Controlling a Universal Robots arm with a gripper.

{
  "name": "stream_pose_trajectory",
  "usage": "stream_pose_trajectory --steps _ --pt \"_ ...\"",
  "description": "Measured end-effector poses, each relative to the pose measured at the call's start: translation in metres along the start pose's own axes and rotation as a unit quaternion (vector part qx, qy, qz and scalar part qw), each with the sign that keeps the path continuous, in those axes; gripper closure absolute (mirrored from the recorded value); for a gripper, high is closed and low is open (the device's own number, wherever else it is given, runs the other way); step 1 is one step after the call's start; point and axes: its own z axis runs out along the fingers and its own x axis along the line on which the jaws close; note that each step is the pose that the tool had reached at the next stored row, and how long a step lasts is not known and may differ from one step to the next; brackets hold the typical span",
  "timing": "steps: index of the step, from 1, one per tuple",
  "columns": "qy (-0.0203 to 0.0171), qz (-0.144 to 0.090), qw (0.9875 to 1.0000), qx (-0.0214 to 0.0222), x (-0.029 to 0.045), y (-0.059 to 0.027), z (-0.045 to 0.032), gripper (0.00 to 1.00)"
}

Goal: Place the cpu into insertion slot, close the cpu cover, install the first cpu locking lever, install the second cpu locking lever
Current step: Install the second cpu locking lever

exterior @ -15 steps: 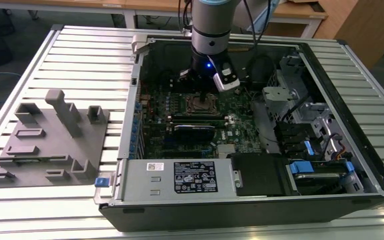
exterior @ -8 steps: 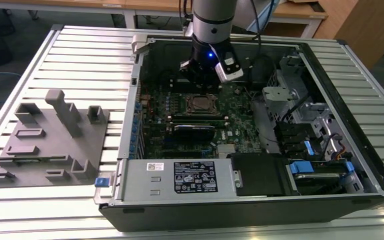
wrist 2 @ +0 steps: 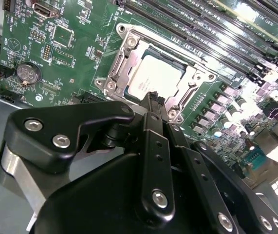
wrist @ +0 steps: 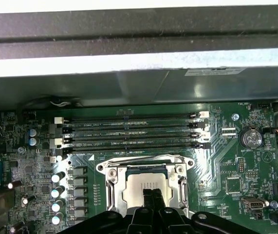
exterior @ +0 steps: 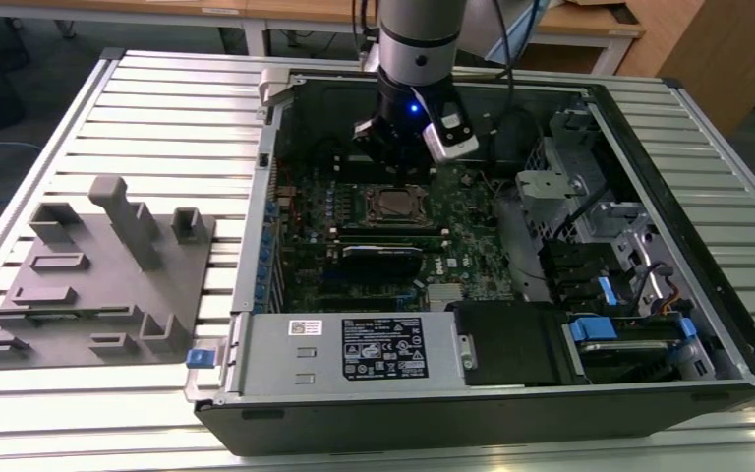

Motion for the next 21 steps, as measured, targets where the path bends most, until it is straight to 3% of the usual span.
stream_pose_trajectory --steps 7,21 --pt "0.0 0.0 1.0 0.0001 -0.0004 -0.0066 -0.0005 0.89" --pt "0.0 0.0 1.0 0.0001 -0.0007 -0.0114 -0.0008 0.89"
